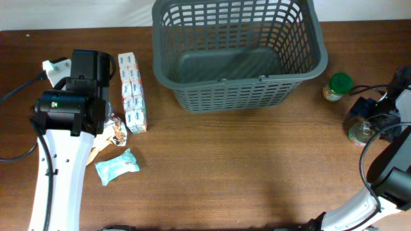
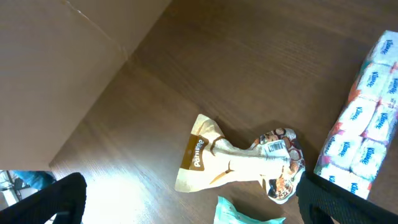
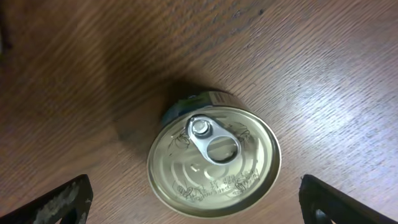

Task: Pack container
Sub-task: 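Lower the right gripper and grasp the silver tin can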

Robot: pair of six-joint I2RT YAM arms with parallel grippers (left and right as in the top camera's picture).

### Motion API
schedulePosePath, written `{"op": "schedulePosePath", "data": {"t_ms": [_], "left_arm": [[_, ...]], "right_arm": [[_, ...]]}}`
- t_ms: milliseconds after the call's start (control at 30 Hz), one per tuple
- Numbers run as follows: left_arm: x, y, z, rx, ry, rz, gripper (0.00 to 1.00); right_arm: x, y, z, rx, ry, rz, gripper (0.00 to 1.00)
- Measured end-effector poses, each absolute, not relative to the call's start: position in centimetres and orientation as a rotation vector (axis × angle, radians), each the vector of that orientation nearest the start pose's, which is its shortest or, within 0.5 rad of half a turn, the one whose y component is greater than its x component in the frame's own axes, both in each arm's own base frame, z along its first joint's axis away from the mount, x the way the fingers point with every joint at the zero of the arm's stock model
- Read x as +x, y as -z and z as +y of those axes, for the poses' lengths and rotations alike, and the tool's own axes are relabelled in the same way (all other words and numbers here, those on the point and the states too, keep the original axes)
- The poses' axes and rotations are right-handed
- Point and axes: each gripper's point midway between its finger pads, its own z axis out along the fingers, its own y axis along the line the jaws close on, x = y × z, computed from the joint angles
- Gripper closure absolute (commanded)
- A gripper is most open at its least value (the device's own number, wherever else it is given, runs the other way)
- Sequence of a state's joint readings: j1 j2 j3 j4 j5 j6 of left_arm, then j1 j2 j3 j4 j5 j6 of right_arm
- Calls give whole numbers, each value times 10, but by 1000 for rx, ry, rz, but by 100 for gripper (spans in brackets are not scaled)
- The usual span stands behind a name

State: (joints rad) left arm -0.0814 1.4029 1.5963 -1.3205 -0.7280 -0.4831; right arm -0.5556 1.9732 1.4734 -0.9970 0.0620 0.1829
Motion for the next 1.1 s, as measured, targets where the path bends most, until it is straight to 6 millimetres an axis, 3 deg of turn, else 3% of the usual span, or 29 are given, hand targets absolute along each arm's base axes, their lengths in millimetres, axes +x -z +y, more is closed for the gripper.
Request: {"op": "schedulePosePath", "data": {"t_ms": [233, 500, 1100], "left_arm": [[300, -297, 90, -689, -735, 2336, 0], [300, -297, 90, -688, -735, 2336, 0], [300, -297, 90, -689, -735, 2336, 0]], "right_arm": [[319, -43, -215, 1131, 119, 2876, 1], [306, -42, -233, 1216, 114, 2844, 1], [313, -42, -226, 1158, 65, 2855, 1]]}}
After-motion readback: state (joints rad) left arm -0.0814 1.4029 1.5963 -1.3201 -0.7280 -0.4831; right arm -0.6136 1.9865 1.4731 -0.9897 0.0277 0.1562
